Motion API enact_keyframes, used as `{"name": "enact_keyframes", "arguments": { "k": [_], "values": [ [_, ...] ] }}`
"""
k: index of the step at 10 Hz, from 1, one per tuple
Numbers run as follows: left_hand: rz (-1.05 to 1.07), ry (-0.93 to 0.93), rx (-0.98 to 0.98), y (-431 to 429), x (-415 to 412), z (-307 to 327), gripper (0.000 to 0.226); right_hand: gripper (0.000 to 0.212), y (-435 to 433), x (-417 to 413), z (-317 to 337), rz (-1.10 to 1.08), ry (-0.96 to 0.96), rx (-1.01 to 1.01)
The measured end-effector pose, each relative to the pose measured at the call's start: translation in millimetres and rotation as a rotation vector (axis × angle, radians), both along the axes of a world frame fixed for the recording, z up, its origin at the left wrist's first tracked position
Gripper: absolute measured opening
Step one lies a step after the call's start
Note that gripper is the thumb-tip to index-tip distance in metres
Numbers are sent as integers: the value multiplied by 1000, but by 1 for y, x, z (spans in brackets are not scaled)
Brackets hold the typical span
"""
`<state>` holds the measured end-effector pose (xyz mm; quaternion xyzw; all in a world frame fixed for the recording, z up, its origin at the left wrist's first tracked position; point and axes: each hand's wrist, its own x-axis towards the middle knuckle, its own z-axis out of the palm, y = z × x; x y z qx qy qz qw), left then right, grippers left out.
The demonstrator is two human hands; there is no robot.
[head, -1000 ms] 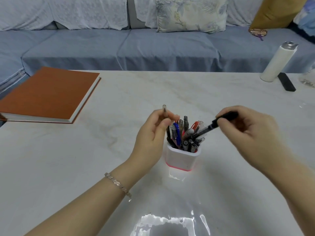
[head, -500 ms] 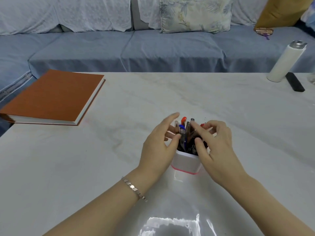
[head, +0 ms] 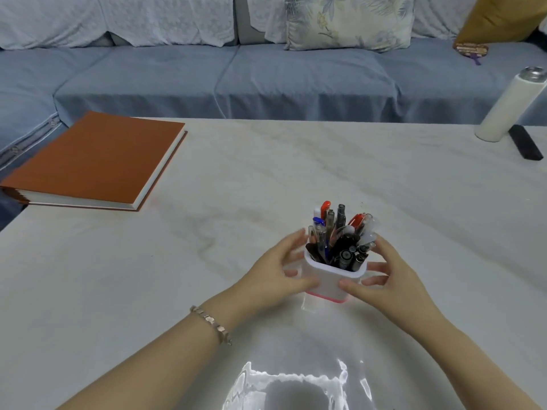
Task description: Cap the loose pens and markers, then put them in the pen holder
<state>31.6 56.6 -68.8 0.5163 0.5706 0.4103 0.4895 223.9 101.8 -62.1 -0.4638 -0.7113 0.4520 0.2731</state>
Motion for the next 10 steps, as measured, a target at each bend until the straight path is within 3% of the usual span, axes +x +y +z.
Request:
{"name": "enact_keyframes", "arguments": {
  "k": [1, 2, 5, 8, 9, 10],
  "values": [
    [52, -85, 30, 1, -5, 0, 58, 68, 4, -8, 5, 14, 10, -17],
    [132, -113, 60, -7, -34, 2, 54, 68, 9, -43, 14, 72, 22, -4],
    [387, -37, 145, -26, -174, 16, 50, 58, 27, -212, 31, 328, 80, -101],
    [412, 6, 45, -15, -234, 10, 54, 59, 36, -282, 22, 322, 57, -153],
    [456, -34, 13, -11, -225, 19, 57, 68, 35, -274, 22, 309, -69, -120],
    [730, 153, 3, -7, -214, 34, 59, 57, 41, -248, 30, 330, -237, -61]
  ]
}}
